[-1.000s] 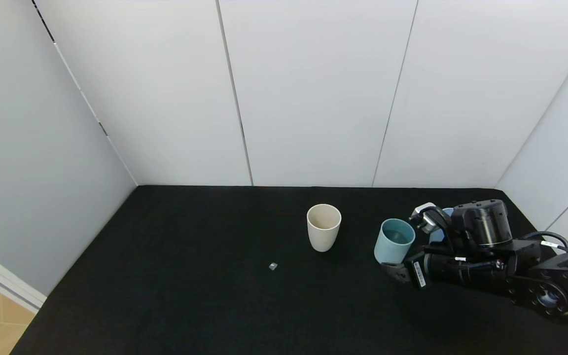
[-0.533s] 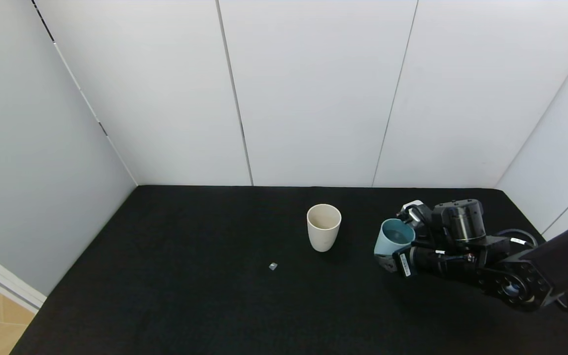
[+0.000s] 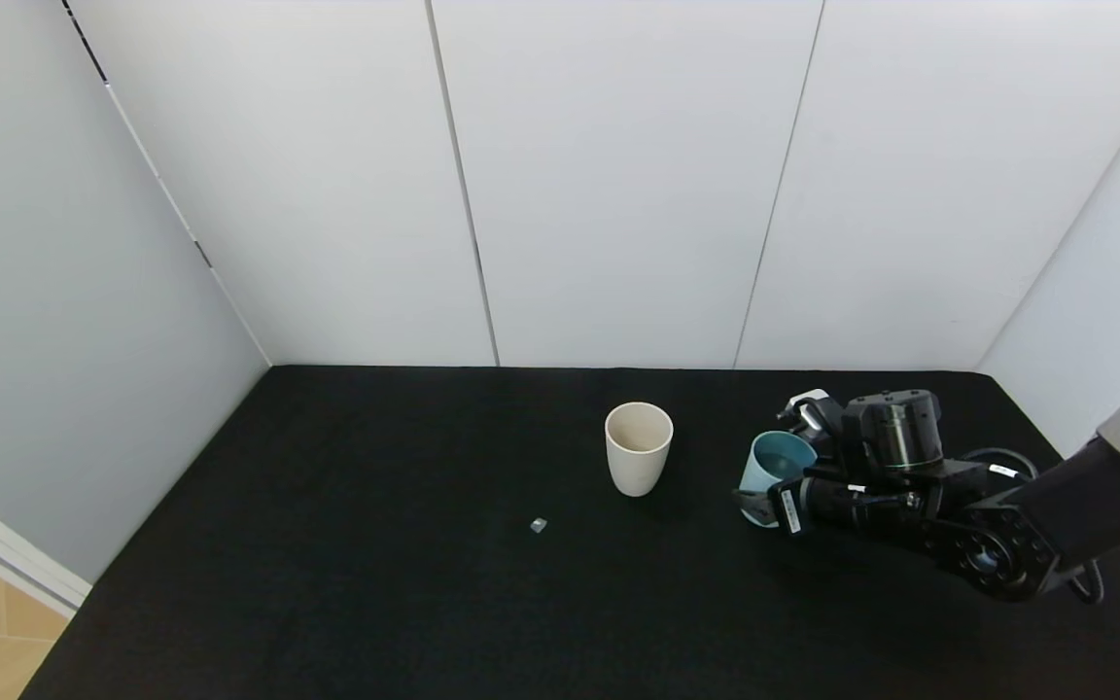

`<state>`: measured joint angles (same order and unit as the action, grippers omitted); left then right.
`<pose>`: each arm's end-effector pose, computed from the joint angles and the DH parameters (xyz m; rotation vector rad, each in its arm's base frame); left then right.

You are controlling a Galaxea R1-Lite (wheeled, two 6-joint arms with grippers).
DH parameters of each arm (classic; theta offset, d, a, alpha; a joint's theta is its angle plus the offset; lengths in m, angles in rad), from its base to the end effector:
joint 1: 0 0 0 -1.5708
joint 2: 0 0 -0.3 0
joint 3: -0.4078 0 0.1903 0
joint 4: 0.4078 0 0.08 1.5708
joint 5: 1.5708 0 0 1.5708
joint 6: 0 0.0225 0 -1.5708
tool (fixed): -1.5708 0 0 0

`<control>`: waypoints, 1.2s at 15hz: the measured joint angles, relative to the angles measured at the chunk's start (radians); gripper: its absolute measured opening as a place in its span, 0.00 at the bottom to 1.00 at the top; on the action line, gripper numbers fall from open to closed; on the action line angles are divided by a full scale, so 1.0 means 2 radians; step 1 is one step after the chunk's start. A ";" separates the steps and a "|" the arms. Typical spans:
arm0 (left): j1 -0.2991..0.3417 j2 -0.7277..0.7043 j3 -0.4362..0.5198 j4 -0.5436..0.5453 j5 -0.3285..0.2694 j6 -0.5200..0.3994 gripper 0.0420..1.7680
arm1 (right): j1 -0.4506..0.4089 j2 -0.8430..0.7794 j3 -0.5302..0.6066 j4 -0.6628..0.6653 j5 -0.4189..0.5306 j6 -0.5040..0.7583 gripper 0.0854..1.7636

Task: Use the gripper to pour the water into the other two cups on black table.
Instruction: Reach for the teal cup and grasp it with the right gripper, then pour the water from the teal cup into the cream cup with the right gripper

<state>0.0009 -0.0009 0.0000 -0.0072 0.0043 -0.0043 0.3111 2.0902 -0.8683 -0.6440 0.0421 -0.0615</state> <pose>-0.0229 0.0001 0.0762 -0.0043 -0.0081 0.0052 0.3476 0.1128 0.0661 -0.1371 0.5651 0.3610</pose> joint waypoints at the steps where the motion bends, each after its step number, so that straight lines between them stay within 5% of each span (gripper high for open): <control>1: 0.000 0.000 0.000 0.000 0.000 0.000 0.97 | -0.001 0.002 -0.002 -0.001 0.000 0.000 0.97; 6: 0.000 0.000 0.000 0.000 0.000 0.000 0.97 | -0.002 0.011 -0.011 -0.002 -0.001 0.000 0.97; 10: 0.000 0.000 0.000 0.000 0.000 0.000 0.97 | -0.004 0.014 -0.015 -0.003 -0.009 0.012 0.69; 18: 0.000 0.000 0.000 0.000 0.000 0.000 0.97 | -0.005 0.012 -0.017 0.001 -0.010 0.016 0.67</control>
<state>0.0013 -0.0009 0.0000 -0.0072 0.0038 -0.0043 0.3015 2.1147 -0.9026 -0.6426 0.0226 -0.0287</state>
